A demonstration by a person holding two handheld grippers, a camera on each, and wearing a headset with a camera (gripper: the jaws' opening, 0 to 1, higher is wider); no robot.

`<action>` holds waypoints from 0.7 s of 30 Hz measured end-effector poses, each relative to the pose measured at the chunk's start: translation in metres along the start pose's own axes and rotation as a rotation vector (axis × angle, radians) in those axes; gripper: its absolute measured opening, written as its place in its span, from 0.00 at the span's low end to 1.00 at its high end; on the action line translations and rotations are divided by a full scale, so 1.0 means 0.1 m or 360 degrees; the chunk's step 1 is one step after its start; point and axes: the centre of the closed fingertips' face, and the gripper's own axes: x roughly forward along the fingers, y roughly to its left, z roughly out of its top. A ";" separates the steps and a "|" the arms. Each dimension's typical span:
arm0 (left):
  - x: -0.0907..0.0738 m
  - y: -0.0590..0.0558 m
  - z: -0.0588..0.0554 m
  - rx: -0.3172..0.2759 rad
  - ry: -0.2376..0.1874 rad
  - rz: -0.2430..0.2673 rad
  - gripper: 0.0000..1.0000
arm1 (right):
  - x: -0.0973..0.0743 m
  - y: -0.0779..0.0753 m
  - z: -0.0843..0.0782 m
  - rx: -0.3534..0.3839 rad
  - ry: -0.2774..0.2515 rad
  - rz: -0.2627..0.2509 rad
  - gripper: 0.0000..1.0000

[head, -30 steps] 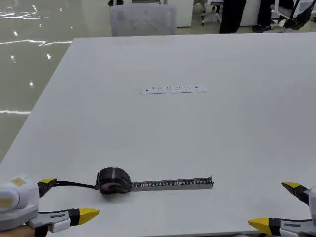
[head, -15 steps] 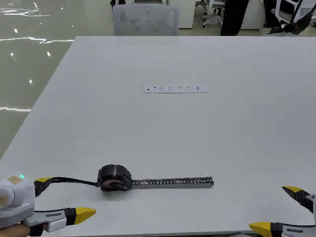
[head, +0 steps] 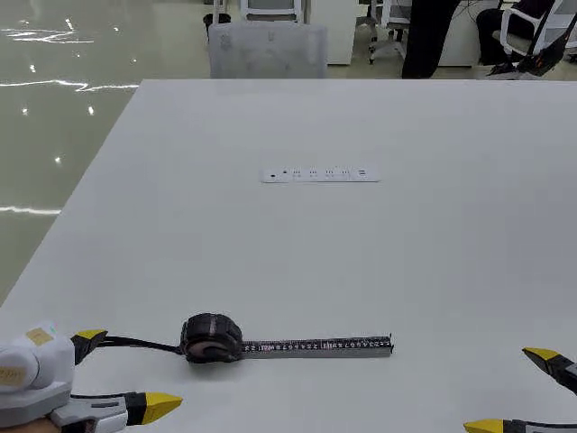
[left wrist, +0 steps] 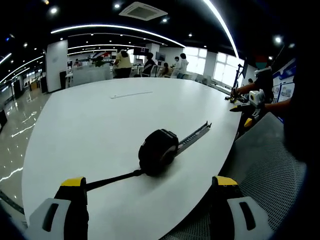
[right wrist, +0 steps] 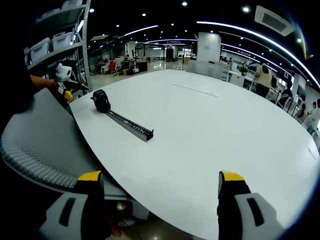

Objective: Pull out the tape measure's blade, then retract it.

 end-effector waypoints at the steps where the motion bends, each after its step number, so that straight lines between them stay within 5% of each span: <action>1: -0.01 0.01 -0.01 -0.0020 -0.0002 -0.0006 1.00 | 0.00 -0.01 -0.01 -0.0014 0.0009 0.0000 0.96; 8: -0.04 0.04 0.00 -0.0040 -0.0007 0.0018 1.00 | 0.02 -0.01 -0.10 0.0020 0.0075 0.0018 0.93; 11: -0.04 0.05 0.03 -0.0055 -0.0008 0.0025 1.00 | 0.03 0.01 -0.06 -0.0068 0.0049 0.0017 0.93; 16: -0.03 -0.03 0.25 -0.0028 -0.0059 0.0019 1.00 | 0.02 0.03 0.05 -0.0068 0.0031 0.0019 0.95; 21: 0.03 -0.02 0.32 0.0005 -0.0044 0.0054 1.00 | 0.02 0.05 0.16 -0.0112 0.0031 0.0037 0.94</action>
